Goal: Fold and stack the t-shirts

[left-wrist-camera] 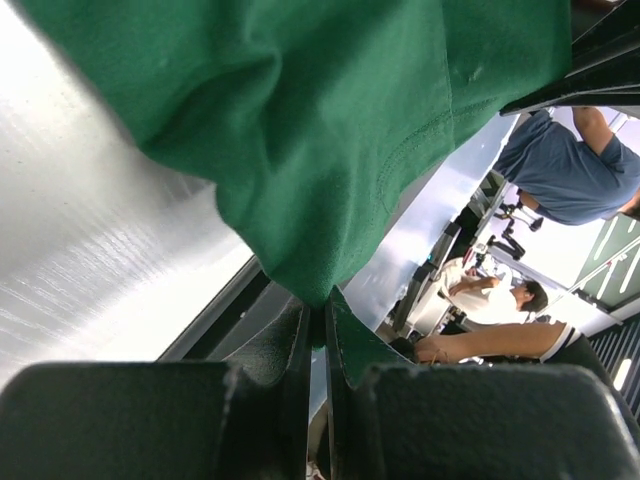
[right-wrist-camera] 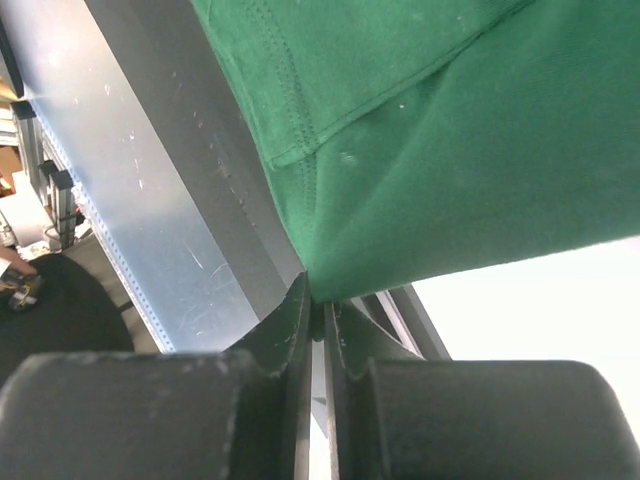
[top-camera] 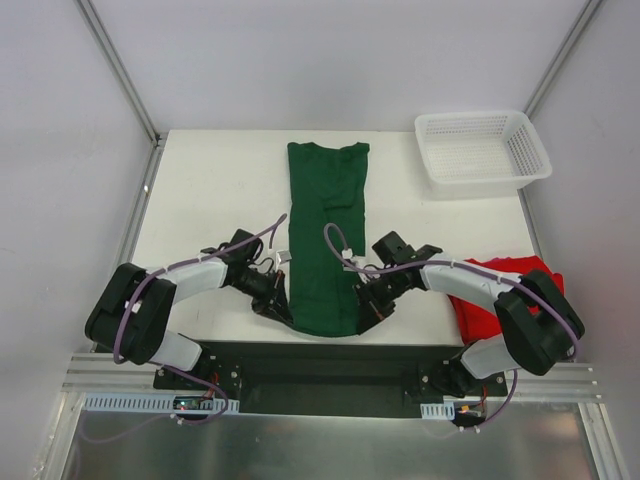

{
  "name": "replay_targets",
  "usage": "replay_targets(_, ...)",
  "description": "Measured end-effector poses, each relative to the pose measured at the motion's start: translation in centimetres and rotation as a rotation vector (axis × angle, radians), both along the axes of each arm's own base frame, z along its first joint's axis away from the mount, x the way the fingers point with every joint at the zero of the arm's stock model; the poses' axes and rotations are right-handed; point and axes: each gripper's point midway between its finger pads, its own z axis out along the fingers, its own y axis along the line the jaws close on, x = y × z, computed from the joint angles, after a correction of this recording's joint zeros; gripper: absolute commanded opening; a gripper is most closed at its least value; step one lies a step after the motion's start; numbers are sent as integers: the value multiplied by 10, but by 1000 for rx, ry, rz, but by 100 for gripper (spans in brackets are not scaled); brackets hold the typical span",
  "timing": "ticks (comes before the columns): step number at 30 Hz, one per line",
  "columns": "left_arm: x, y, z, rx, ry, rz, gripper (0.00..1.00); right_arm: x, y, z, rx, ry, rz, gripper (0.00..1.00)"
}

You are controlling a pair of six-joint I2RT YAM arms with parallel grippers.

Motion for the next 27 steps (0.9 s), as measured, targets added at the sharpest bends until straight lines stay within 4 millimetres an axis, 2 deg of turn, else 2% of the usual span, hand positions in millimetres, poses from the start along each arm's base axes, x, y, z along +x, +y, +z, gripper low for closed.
replay_targets(8,11,0,14,-14,-26,11,0,15,-3,17,20,-72,-22,1)
replay_targets(16,39,6,31,-28,-75,65,0,44,-5,34,42,-105,-102,1)
replay_targets(27,59,1,54,-50,-163,36,0,49,-6,44,45,-123,-93,1)
